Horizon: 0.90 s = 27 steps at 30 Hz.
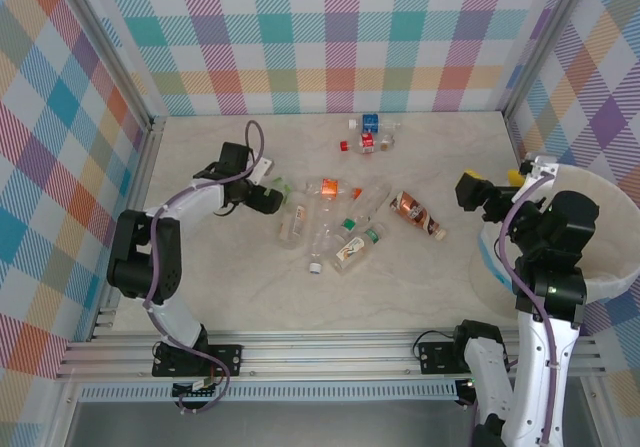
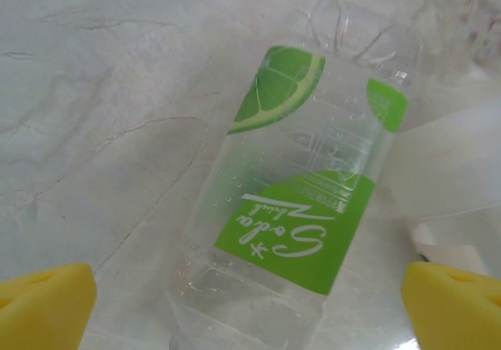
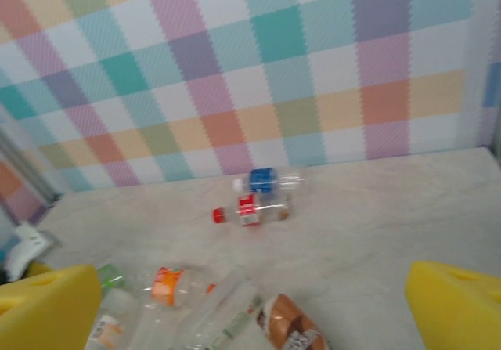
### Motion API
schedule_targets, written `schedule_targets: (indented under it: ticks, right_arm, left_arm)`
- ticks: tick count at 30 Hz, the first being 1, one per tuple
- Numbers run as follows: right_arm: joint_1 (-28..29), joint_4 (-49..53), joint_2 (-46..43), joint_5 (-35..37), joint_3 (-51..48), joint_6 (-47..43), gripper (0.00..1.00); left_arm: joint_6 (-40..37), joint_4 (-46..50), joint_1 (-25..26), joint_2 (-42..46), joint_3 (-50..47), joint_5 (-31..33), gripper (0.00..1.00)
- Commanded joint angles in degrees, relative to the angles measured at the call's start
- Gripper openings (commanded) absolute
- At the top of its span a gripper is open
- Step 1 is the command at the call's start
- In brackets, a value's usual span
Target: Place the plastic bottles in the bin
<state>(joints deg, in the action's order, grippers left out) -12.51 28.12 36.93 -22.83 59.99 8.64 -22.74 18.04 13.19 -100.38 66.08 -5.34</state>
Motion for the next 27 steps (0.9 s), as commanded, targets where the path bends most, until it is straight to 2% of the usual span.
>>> schedule_targets:
  ticks: [1, 5, 12, 18, 27]
  right_arm:
    - [0.03, -6.86, -1.21, -12.46, -1.64, 3.38, 1.00]
    - [0.03, -10.69, -2.06, -16.50, -3.51, 7.06, 1.00]
    - [0.16, -12.49, -2.34, -18.22, -4.84, 9.46, 1.00]
    - [0.55, -13.70, -2.03, -18.97, -5.49, 10.49, 1.00]
    - [1.20, -15.65, -0.18, -21.66, -5.76, 13.54, 1.00]
  left_arm:
    - [-8.06, 1.65, -0.45, -2.61, 1.06, 0.80, 1.00]
    - [-8.80, 1.25, -0.29, -4.88, 1.55, 0.20, 0.94]
    - [-7.88, 0.75, 1.09, -7.43, 1.74, 0.72, 0.69]
    - [-6.69, 0.61, 1.40, -8.01, 1.90, 3.15, 0.54]
    - [-3.56, -0.43, 1.47, -5.21, 1.27, 2.10, 0.30]
